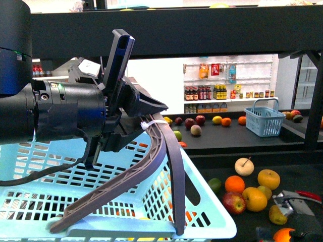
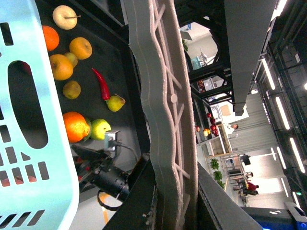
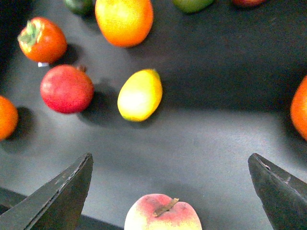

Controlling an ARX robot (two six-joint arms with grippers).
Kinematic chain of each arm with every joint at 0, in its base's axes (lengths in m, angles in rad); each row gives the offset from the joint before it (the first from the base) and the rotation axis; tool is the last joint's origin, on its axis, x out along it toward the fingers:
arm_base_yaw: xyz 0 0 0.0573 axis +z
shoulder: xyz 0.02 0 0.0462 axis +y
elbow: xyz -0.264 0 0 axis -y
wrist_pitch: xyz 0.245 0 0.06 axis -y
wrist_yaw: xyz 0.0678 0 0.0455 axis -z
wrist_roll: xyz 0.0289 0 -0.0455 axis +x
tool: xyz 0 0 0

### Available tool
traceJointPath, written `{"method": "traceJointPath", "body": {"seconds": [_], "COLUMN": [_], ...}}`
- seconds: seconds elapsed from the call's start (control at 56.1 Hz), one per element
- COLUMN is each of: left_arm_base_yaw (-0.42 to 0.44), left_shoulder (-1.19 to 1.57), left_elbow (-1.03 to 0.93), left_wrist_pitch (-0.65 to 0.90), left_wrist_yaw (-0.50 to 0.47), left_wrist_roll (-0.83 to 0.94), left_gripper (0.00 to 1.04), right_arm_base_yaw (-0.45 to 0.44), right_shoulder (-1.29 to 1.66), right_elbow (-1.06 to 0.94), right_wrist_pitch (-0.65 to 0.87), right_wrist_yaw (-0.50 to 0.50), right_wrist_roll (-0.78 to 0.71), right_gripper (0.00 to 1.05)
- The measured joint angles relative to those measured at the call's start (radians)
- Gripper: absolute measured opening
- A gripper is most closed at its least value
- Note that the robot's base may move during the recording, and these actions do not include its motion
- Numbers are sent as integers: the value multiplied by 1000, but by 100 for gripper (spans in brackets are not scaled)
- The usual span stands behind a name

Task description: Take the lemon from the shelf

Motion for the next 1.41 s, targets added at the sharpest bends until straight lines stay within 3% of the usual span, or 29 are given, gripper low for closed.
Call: {"method": "traceJointPath", "body": {"seconds": [0.16, 0.339, 0.749, 1.052, 1.409], "left_arm_base_yaw": [0, 0, 0, 0, 0], "left_shoulder": [0, 0, 0, 0, 0], "left_elbow": [0, 0, 0, 0, 0], "left_wrist_pitch": [0, 0, 0, 0, 0], "left_wrist_yaw": [3, 3, 3, 2, 3], "left_wrist_roll": [-1, -1, -1, 0, -1], "left_gripper": [12, 12, 12, 12, 12], "right_arm_base_yaw": [65, 138, 243, 256, 270], "right_shoulder": [85, 178, 354, 495, 560], "right_elbow": [21, 115, 434, 677, 806], "right_wrist_pitch": [48, 0, -130, -224, -314], "right_wrist_yaw": [-29, 47, 288, 347, 355], "right_wrist_roll": [-138, -236, -176, -194, -184], "right_gripper": [97, 97, 97, 97, 95]}}
